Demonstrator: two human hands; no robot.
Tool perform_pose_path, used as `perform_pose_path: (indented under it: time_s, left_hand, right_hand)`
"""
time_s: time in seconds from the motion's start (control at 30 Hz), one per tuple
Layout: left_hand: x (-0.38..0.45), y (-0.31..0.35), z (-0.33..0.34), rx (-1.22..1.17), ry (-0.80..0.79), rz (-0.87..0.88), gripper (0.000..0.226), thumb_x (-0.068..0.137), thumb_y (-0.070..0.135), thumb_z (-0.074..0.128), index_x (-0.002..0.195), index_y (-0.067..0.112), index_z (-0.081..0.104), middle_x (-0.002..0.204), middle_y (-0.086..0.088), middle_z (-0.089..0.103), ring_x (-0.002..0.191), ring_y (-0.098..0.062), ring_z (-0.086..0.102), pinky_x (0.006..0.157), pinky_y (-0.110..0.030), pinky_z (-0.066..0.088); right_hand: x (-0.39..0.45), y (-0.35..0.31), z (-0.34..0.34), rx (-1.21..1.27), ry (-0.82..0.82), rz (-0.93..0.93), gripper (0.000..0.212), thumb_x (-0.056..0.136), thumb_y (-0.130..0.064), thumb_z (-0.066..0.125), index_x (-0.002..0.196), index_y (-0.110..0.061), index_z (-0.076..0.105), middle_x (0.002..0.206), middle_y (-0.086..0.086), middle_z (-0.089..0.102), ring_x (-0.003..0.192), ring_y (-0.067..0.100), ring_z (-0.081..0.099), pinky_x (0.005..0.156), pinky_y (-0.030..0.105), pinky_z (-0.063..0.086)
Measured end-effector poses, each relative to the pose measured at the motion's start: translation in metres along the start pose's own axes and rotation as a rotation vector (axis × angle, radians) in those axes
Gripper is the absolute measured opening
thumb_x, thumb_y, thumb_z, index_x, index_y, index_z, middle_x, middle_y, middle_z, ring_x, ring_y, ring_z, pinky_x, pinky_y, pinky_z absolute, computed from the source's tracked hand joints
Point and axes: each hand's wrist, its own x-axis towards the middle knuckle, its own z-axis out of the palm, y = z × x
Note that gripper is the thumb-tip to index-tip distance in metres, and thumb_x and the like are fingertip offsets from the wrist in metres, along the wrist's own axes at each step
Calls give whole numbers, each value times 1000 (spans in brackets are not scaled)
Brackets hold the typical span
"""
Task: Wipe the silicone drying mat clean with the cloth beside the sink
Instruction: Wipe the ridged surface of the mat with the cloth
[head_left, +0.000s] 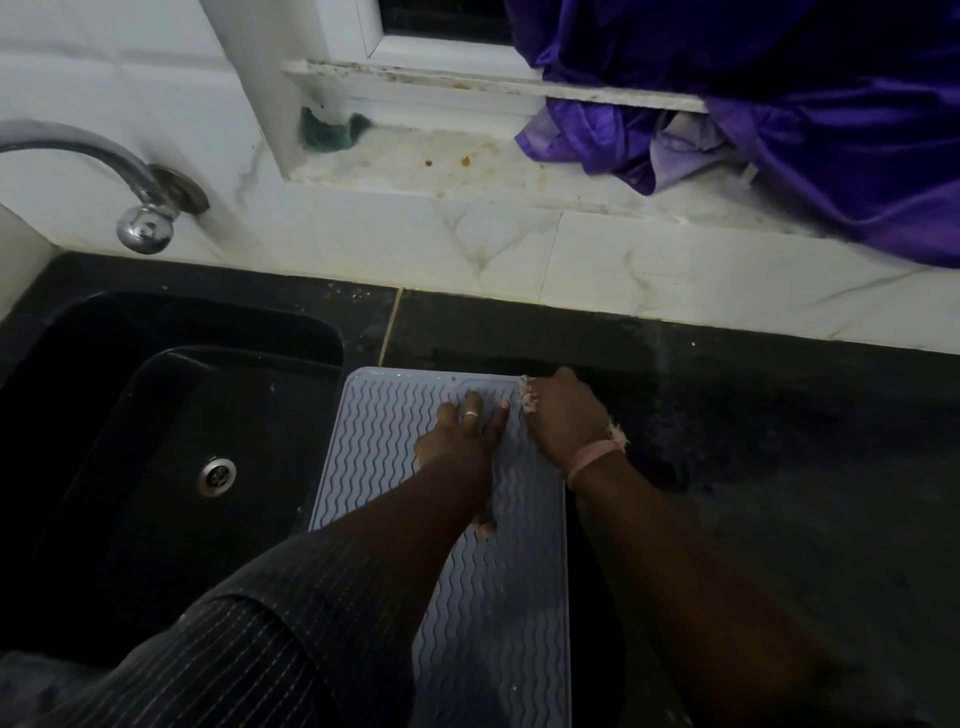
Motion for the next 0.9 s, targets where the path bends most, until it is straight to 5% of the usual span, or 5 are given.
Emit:
perform_pose_path:
  time_s: [0.67, 0.8, 0.9]
  left_hand:
    - [-5, -1, 3, -40, 33, 1, 153, 59, 44, 95, 157, 36, -22, 166, -7, -21, 152, -42, -11, 111, -65, 37]
    - [-14, -2, 13, -77, 62, 34, 144, 64, 42, 93, 159, 37, -15, 167, -9, -19, 153, -43, -9, 113, -66, 32]
    - [-26, -3, 25, -64, 171, 147, 119, 72, 43, 86, 159, 42, 5, 168, -7, -8, 153, -41, 1, 115, -63, 27]
  right_hand:
    - [-169, -18, 11, -92, -243, -18, 24, 97, -25, 57, 117, -16, 68, 128, 7, 60, 104, 25, 66, 83, 37, 58]
    - [-173, -17, 13, -74, -237, 6, 25, 100, -22, 50, 113, -12, 69, 120, 8, 65, 102, 23, 66, 83, 30, 50]
    - [-162, -10, 1, 31, -243, 29, 29, 100, -36, 52, 90, -16, 72, 89, 1, 66, 83, 19, 67, 67, 27, 45]
